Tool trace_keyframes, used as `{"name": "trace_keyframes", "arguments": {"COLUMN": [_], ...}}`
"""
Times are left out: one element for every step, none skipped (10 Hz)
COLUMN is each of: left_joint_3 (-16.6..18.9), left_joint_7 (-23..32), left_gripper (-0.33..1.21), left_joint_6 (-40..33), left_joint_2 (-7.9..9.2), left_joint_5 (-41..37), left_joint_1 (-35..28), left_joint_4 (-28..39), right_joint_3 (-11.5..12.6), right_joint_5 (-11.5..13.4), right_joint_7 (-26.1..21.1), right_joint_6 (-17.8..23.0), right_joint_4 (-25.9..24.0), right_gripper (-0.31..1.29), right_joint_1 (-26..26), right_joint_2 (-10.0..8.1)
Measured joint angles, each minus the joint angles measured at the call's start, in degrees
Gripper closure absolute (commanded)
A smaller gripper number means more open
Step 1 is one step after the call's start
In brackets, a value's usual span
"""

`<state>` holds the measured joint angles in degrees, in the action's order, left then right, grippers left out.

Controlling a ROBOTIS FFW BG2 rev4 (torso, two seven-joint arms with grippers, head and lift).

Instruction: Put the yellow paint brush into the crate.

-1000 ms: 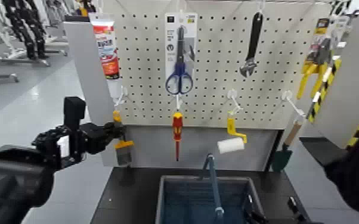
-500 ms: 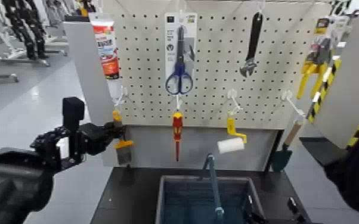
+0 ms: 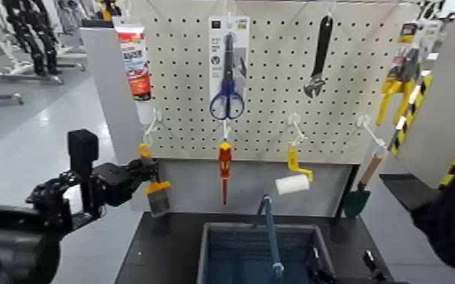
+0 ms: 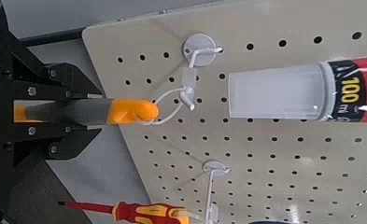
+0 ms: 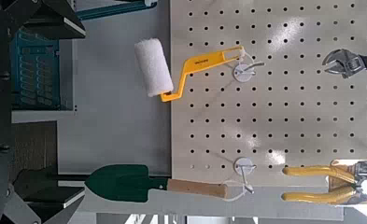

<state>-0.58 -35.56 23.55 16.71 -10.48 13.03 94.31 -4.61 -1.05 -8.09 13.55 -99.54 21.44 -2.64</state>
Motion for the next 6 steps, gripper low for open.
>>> {"name": "trace_keyframes", "arguments": {"left_joint_3": [1.35,2.4,3.03,3.34,3.43,3.03], "left_joint_7": [0.15,0.15,0.14,0.14,0.14,0.13], "left_gripper": [1.13,1.13,1.13,1.13,1.13,1.13], "left_joint_6": [0.81,1.39,1.78,2.34,3.06,3.84], "left_joint_2": [-0.44,-0.83,-1.11,-1.33,-1.63,-1.92], "left_joint_5": [0.05,0.22,0.37,0.4,0.31,-0.09], "left_joint_1": [-1.58,-2.63,-3.24,-3.75,-4.33,-4.79], "left_joint_4": [2.61,4.53,5.98,7.4,8.99,10.61], "right_joint_3": [-0.07,-0.09,-0.09,-0.12,-0.14,-0.14], "right_joint_5": [0.0,0.0,0.0,0.0,0.0,0.0], "right_joint_7": [0.0,0.0,0.0,0.0,0.0,0.0], "right_joint_6": [-0.01,-0.05,-0.09,-0.1,-0.06,0.03], "right_joint_4": [0.04,0.05,0.05,0.05,0.09,0.14], "right_gripper": [0.12,0.12,0.12,0.12,0.12,0.12], "right_joint_1": [0.0,-0.04,-0.08,-0.09,-0.09,-0.09], "right_joint_2": [0.0,0.0,0.0,0.0,0.0,0.0]}}
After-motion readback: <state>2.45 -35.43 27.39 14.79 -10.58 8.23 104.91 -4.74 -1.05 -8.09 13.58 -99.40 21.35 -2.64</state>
